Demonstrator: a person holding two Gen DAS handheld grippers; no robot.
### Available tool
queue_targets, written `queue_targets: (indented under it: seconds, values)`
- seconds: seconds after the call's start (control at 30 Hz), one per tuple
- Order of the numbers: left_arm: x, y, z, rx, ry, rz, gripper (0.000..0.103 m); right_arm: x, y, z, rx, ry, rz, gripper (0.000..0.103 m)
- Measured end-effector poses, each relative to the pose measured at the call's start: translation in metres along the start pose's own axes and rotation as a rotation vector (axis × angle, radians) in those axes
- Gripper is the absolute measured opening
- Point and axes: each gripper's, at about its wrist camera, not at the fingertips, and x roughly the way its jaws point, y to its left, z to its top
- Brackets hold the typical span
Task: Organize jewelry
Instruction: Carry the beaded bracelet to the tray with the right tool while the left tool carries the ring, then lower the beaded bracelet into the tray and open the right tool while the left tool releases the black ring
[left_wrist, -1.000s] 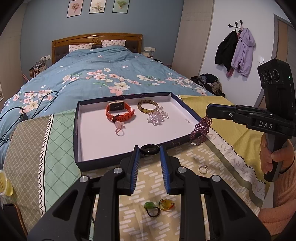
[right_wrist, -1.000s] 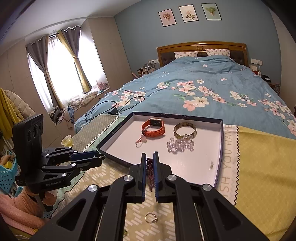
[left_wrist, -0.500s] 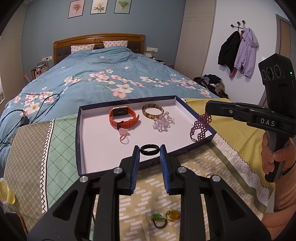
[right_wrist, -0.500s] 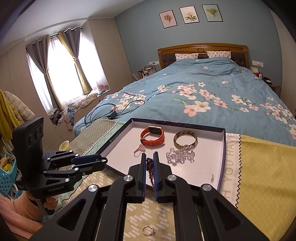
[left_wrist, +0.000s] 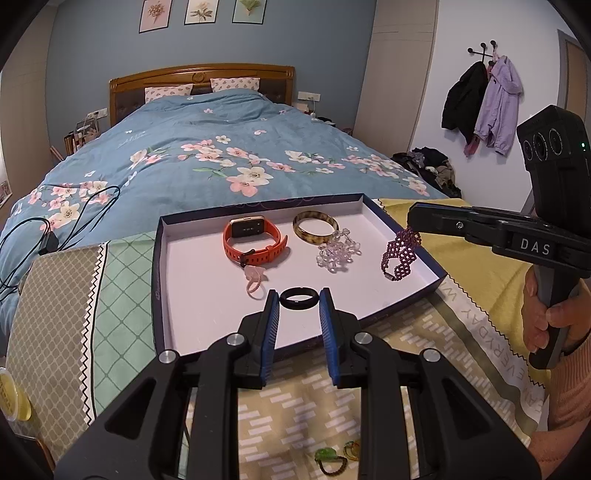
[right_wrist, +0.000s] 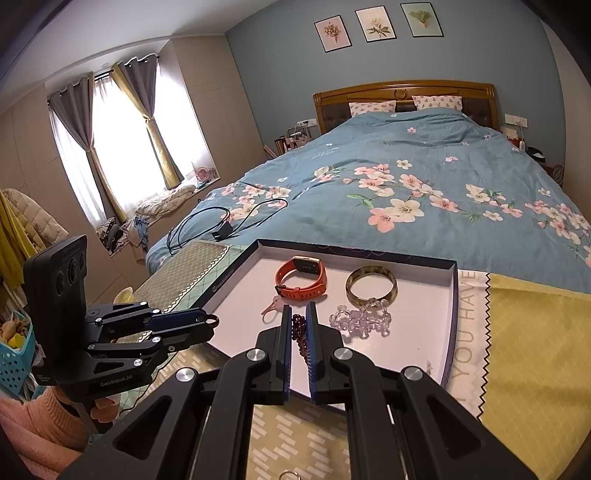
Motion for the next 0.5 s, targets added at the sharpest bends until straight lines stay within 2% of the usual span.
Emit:
queue_targets:
  seconds: [0.5]
  values:
    - [0.013, 0.004, 0.006, -0.005, 0.015, 0.004, 0.023, 0.018, -0.010, 0.005, 0.034, 0.022, 0.017, 0.006]
